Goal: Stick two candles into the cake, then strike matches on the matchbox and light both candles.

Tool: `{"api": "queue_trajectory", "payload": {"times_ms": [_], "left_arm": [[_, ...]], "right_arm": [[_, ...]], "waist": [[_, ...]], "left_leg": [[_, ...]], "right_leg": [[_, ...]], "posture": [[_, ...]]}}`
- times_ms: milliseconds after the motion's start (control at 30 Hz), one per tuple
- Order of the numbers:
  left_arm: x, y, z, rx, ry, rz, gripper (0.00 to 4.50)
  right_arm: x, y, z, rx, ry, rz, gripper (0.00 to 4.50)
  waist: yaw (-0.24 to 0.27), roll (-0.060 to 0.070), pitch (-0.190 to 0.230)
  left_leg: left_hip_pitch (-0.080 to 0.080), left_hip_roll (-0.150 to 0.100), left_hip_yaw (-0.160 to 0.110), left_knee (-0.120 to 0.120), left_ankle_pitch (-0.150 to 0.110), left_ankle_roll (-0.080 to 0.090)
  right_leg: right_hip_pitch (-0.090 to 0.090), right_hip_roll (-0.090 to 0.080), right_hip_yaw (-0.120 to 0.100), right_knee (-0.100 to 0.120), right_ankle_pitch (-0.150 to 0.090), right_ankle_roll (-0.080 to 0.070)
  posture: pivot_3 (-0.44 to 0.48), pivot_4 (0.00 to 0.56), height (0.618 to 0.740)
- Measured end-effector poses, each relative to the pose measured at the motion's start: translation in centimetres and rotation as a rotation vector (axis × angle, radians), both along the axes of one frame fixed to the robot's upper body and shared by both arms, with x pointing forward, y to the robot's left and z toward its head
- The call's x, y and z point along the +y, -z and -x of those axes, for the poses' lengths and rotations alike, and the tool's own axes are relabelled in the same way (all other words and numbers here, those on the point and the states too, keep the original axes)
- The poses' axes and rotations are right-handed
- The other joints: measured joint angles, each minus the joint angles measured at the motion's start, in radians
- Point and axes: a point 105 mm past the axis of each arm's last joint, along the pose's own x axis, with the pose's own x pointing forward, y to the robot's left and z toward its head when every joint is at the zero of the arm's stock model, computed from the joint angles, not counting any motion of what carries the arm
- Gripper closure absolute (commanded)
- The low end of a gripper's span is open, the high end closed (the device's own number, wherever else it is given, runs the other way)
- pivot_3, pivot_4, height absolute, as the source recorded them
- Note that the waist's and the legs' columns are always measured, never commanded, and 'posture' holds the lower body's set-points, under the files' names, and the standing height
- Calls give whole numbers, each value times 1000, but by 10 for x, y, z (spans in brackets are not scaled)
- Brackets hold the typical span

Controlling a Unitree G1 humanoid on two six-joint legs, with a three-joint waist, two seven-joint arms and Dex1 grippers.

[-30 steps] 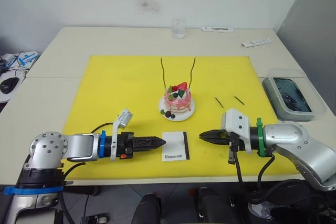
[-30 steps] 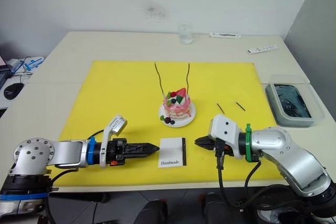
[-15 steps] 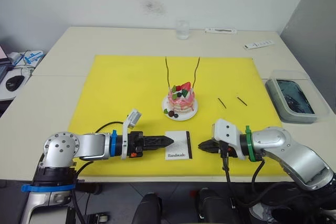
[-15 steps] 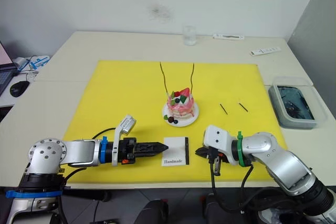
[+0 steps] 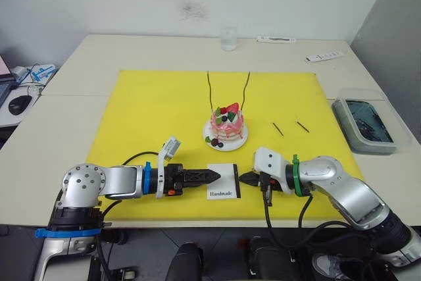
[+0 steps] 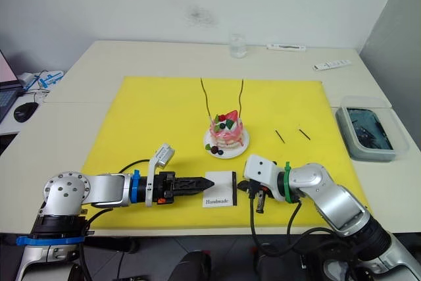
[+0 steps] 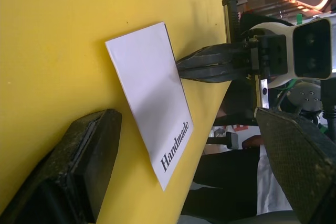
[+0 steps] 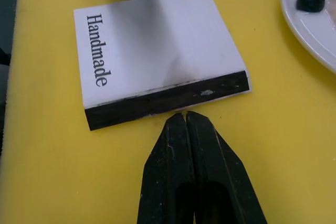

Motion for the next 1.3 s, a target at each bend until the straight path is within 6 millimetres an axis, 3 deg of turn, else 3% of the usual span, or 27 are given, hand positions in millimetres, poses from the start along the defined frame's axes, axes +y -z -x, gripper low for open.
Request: {"api": "queue_trajectory", "payload": {"times_ms": [400,967,1067,1300], "left_arm": [[-2,1,3,-16,-1,-4,0],[-3,3,5,-36,-9,-3,0],[-2,4,4,-37,-13,-13,615],[1,14,1,-34,-51,-51,2864]], "right_arm": [[18,-3,1,18,-26,-49,4468],[24,0,2,61,-13,-60,4468],[25,-1,2,62,-14,-63,4500],[33,-6,6,67,-30,-91,4500]], "waist": [[1,0,0],[0,0,0],[0,0,0],[0,0,0]], "left_leg": [[0,0,0,-1,0,0],[0,0,0,-1,0,0],[0,0,0,-1,0,0],[-1,0,-1,-2,0,0]], "right_leg": [[0,0,0,-1,0,0],[0,0,0,-2,0,0],[0,0,0,-2,0,0],[-1,0,-1,-2,-1,-1]], "posture": [[0,150,740],[0,150,740],[0,150,740],[0,150,740]]}}
